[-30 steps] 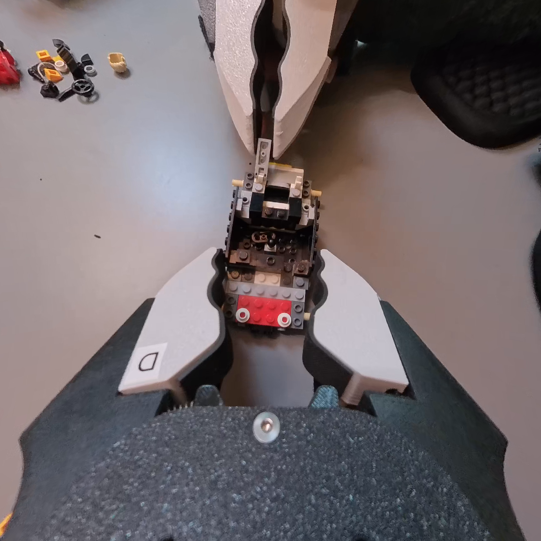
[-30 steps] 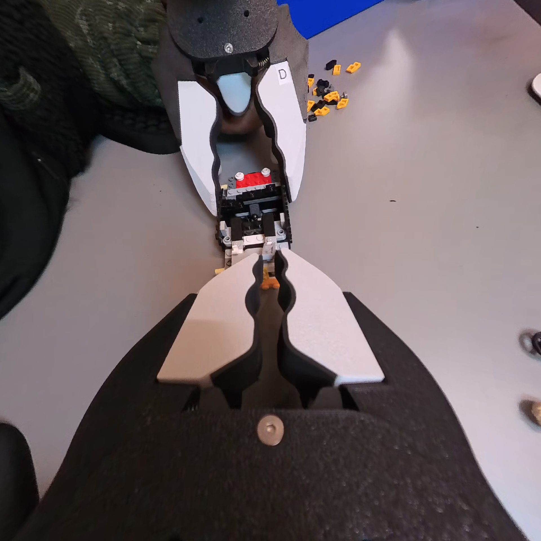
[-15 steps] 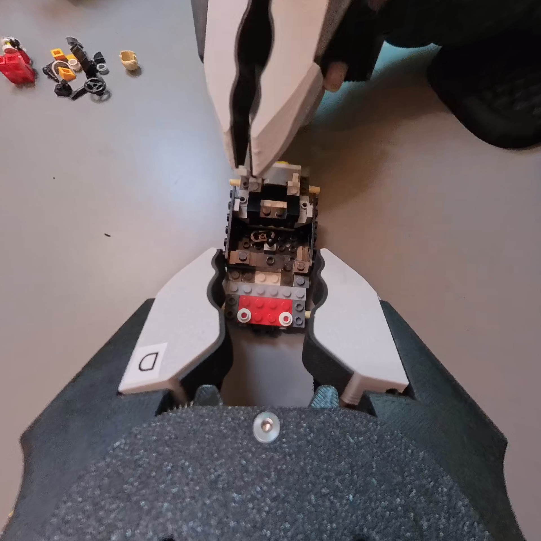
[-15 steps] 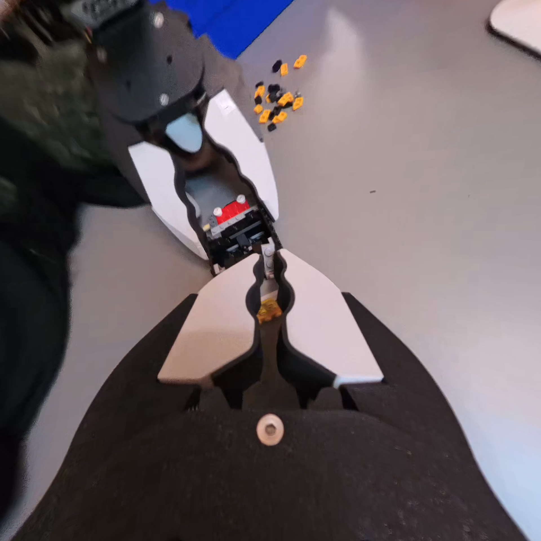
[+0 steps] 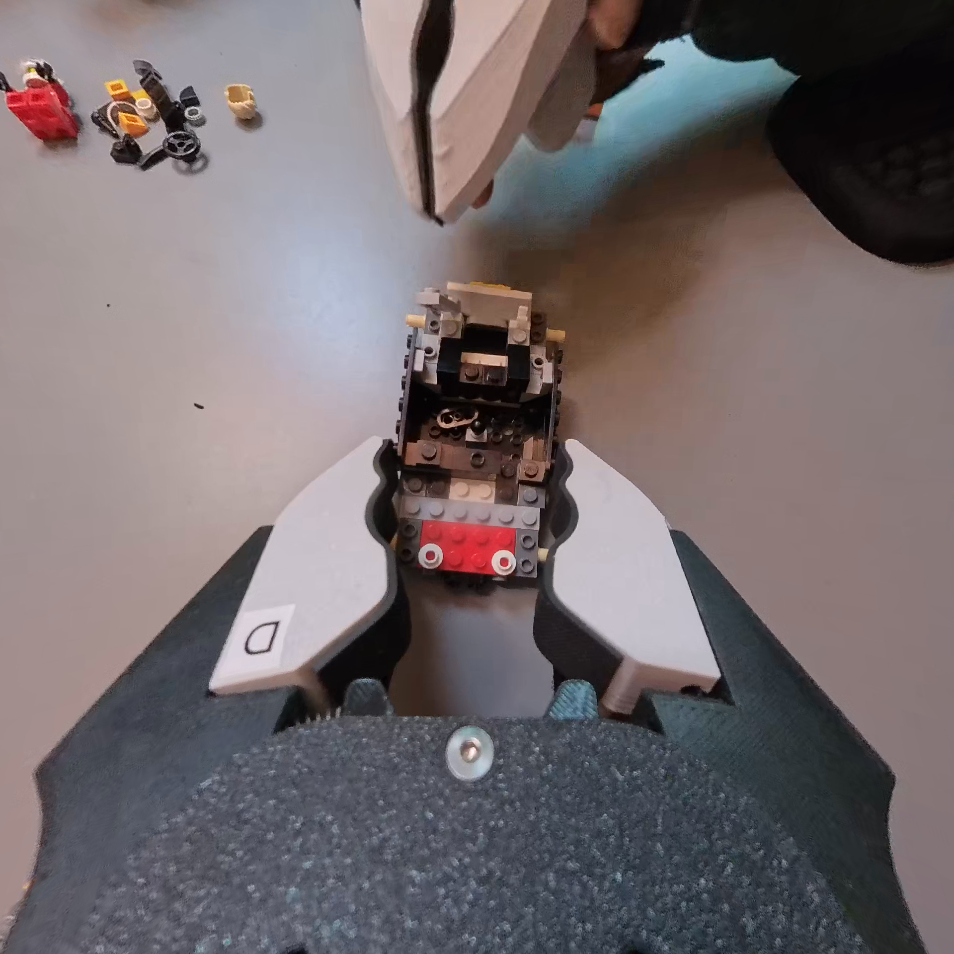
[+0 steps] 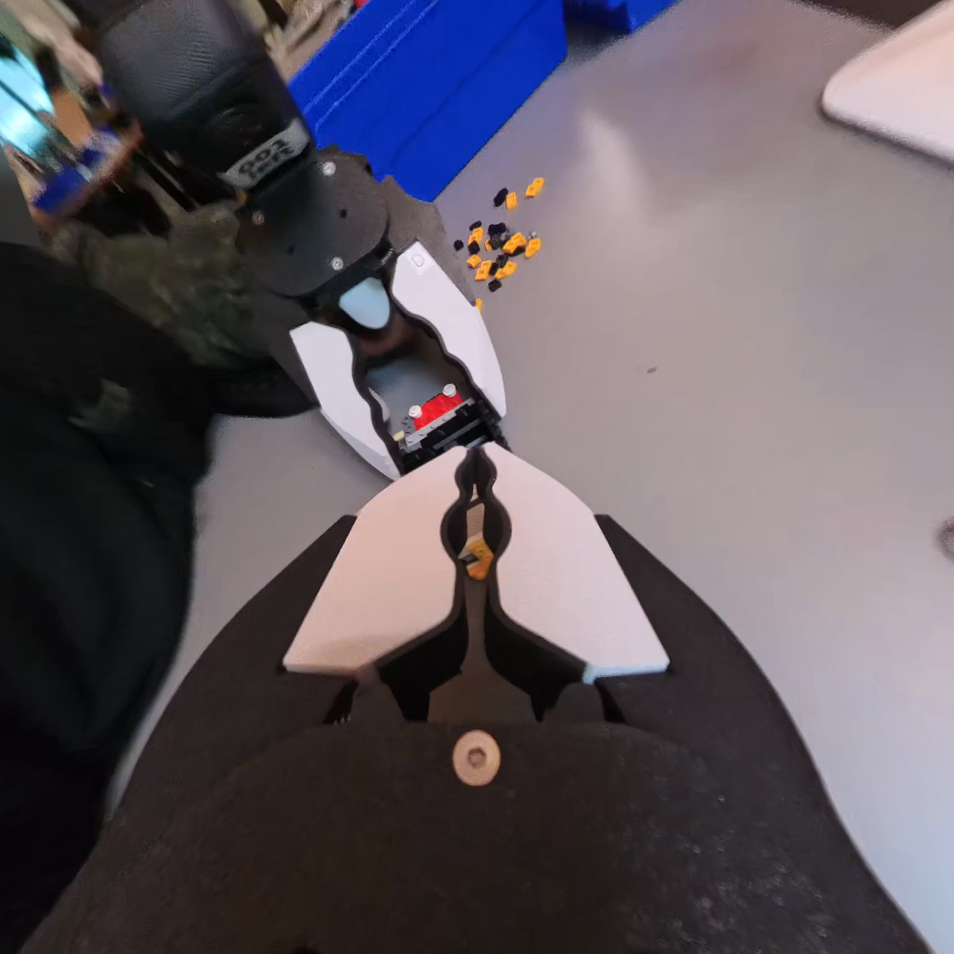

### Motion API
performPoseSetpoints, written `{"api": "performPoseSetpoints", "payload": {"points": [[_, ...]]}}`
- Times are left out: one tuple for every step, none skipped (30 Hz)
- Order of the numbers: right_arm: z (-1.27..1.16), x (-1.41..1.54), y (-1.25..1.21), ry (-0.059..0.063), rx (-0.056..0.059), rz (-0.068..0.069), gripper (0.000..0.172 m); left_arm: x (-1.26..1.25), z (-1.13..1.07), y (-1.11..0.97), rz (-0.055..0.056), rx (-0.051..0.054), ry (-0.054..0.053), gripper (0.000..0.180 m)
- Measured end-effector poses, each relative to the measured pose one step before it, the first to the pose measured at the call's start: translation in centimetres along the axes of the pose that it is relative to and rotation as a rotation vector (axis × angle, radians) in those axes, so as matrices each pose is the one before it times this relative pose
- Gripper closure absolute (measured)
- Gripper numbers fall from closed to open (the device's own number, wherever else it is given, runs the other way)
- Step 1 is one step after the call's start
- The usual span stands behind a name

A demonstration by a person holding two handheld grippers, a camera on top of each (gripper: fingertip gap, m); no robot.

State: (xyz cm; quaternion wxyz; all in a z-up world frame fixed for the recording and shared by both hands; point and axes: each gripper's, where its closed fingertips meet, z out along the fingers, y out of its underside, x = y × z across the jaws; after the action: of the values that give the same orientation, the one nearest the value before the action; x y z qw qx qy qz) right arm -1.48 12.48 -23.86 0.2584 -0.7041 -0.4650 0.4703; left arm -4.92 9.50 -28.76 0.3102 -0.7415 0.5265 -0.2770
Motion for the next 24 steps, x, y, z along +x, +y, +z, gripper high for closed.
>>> {"api": "performPoseSetpoints", "payload": {"points": [[-0.011, -0.008, 0.002, 0.0459, -0.0249, -0.0833, 0.163, -0.013, 0.010, -0.008, 0.0004, -0.0004, 0.0012, 0.123], [0.164, 0.200, 0.338, 0.0601, -0.0495, -0.0849, 0.150, -0.002, 0.004, -0.008, -0.0018, 0.0020, 0.0018, 0.123], [0.316, 0.082, 0.368, 0.0509, -0.0453, -0.0781, 0.144, -0.002, -0.003, -0.009, -0.0013, 0.0014, 0.0003, 0.123], [0.431, -0.109, 0.288, 0.0334, -0.0360, -0.0624, 0.141, 0.014, -0.002, 0.009, 0.0024, -0.0002, -0.0015, 0.123], [0.499, -0.147, 0.127, 0.0239, -0.0234, -0.0441, 0.140, 0.011, 0.005, -0.008, 0.0033, -0.0004, -0.0018, 0.122], [0.461, -0.124, -0.015, 0.0177, -0.0117, -0.0299, 0.141, 0.005, -0.001, 0.001, 0.0010, 0.0003, -0.0005, 0.122], [0.347, -0.055, -0.027, 0.0124, -0.0080, -0.0221, 0.153, 0.030, -0.007, 0.011, 0.0001, -0.0004, 0.0009, 0.122], [0.225, 0.115, 0.133, 0.0153, -0.0143, -0.0193, 0.163, 0.076, -0.015, 0.021, 0.0028, -0.0024, 0.0039, 0.122], [0.064, -0.022, 0.040, -0.0039, -0.0046, -0.0088, 0.163, -0.002, -0.001, 0.016, -0.0013, -0.0020, -0.0020, 0.122], [-0.061, -0.009, 0.000, -0.0133, 0.0009, 0.0164, 0.164, -0.008, -0.009, 0.013, -0.0037, -0.0031, -0.0010, 0.123], [-0.177, 0.136, -0.043, -0.0090, 0.0155, 0.0281, 0.164, -0.069, -0.034, 0.032, -0.0101, -0.0022, -0.0017, 0.123], [-0.251, 0.164, -0.044, -0.0165, 0.0336, 0.0466, 0.164, -0.131, -0.085, 0.039, -0.0127, 0.0016, -0.0007, 0.123], [-0.327, 0.202, -0.063, -0.0274, 0.0475, 0.0690, 0.164, -0.086, -0.103, -0.047, -0.0172, 0.0109, 0.0041, 0.123], [-0.361, 0.195, 0.026, -0.0381, 0.0463, 0.0837, 0.164, -0.058, -0.087, -0.074, -0.0143, 0.0110, 0.0039, 0.123], [-0.303, 0.121, 0.125, -0.0397, 0.0334, 0.0740, 0.164, -0.040, -0.034, -0.032, -0.0040, 0.0035, -0.0008, 0.123], [-0.196, 0.053, 0.143, -0.0265, 0.0246, 0.0503, 0.164, -0.035, 0.030, -0.015, 0.0014, -0.0008, -0.0039, 0.123], [-0.074, -0.033, 0.184, -0.0148, 0.0100, 0.0257, 0.164, 0.040, 0.066, 0.042, 0.0034, -0.0046, -0.0010, 0.123], [-0.076, -0.056, 0.122, -0.0069, 0.0064, 0.0090, 0.164, 0.034, 0.020, -0.002, -0.0007, 0.0000, 0.0011, 0.123], [-0.117, -0.068, 0.094, -0.0076, 0.0028, 0.0081, 0.164, 0.044, -0.008, -0.009, -0.0044, 0.0045, 0.0060, 0.123], [-0.156, -0.055, 0.119, -0.0073, 0.0018, 0.0042, 0.164, -0.046, 0.009, 0.115, -0.0123, -0.0045, 0.0012, 0.123], [-0.140, -0.037, 0.104, -0.0013, 0.0023, -0.0017, 0.164, -0.029, -0.027, -0.029, -0.0063, 0.0061, 0.0032, 0.123], [-0.075, -0.134, 0.084, -0.0022, 0.0001, -0.0062, 0.164, 0.066, 0.003, 0.032, 0.0042, -0.0013, 0.0027, 0.124], [-0.034, -0.137, 0.054, 0.0037, -0.0024, -0.0156, 0.164, 0.055, 0.039, 0.051, 0.0171, -0.0053, -0.0059, 0.123], [-0.058, -0.120, -0.024, 0.0034, 0.0002, -0.0106, 0.165, 0.020, 0.021, 0.008, 0.0075, -0.0039, -0.0059, 0.123]]}}
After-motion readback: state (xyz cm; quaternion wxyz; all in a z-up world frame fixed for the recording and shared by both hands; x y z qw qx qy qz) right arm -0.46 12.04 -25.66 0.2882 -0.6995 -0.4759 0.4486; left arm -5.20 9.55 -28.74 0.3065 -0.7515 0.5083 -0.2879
